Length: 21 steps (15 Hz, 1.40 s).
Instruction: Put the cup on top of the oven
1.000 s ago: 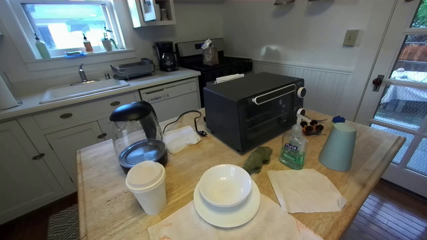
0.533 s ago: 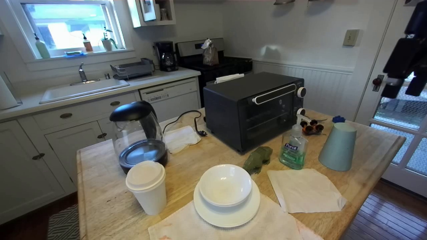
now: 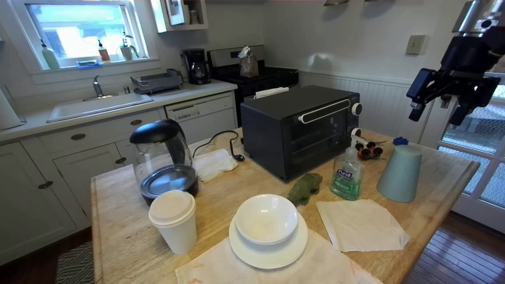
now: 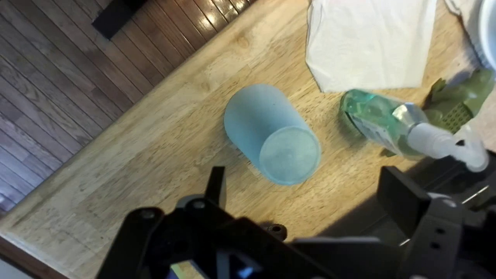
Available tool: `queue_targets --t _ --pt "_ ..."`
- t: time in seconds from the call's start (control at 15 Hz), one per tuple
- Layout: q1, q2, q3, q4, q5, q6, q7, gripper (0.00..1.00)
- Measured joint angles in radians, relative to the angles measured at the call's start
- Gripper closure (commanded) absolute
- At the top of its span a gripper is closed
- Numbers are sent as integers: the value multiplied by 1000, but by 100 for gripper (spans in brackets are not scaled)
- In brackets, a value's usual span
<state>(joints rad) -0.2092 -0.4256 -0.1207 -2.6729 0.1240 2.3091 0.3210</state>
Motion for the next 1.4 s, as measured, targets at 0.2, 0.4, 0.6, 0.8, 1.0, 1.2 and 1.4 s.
queue_targets --t 0.2,0.4,0.6,0.8,1.0,1.2,1.4 --pt "-41 75 -9 33 5 19 92 0" --pt "-50 141 -38 68 48 28 93 0" --pt "-49 169 -46 87 60 33 84 0" --pt "-48 170 -46 87 61 33 84 0" --pt "-60 195 -56 92 61 35 127 0" --pt "-78 274 -86 125 63 -11 183 0" --pt "-81 361 -116 185 85 -101 232 0"
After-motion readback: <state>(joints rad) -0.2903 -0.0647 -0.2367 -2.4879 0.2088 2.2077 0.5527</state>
